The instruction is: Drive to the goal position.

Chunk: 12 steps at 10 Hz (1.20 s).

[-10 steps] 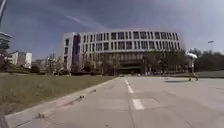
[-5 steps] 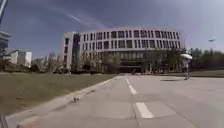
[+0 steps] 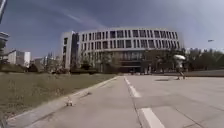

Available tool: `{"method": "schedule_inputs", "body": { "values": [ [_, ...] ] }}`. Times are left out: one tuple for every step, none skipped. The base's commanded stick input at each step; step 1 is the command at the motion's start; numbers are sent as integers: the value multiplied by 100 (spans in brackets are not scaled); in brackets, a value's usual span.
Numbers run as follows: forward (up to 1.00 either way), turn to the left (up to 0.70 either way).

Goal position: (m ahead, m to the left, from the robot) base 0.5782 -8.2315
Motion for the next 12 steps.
{"method": "schedule_inputs", "body": {
  "values": [
    [70, -35],
    [70, -35],
    [70, -35],
    [70, -35],
    [70, -35],
    [70, -35],
    [70, -35],
    [70, -35],
    [70, -35],
    [70, -35],
    [70, -35],
    [70, -35]
  ]
}}
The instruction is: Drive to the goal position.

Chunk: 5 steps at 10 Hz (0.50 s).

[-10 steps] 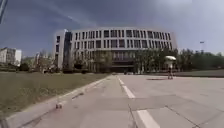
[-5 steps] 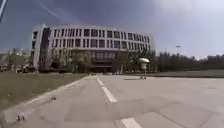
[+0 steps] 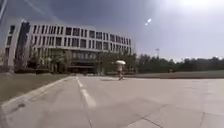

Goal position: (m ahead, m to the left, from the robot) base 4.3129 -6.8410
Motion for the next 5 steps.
{"method": "schedule_inputs", "body": {
  "values": [
    [70, -35],
    [70, -34],
    [70, 0],
    [70, 0],
    [70, 0]
  ]
}}
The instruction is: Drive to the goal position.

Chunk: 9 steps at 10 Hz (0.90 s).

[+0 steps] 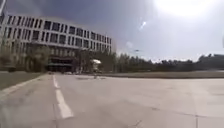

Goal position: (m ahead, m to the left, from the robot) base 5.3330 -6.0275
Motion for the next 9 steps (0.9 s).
{"method": "schedule_inputs", "body": {
  "values": [
    [70, 0],
    [70, 0],
    [70, 0],
    [70, 0],
    [70, 0],
    [70, 0],
    [70, 0],
    [70, 0],
    [70, 0]
  ]
}}
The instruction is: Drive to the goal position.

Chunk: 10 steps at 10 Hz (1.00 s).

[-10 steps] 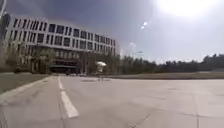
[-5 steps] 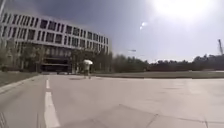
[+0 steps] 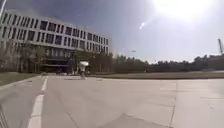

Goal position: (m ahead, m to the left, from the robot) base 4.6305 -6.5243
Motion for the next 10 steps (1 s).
{"method": "schedule_inputs", "body": {
  "values": [
    [70, 0],
    [70, 0],
    [70, 0],
    [70, -23],
    [70, -34],
    [70, -34],
    [70, -34],
    [70, -34],
    [70, -34],
    [70, -34]
  ]
}}
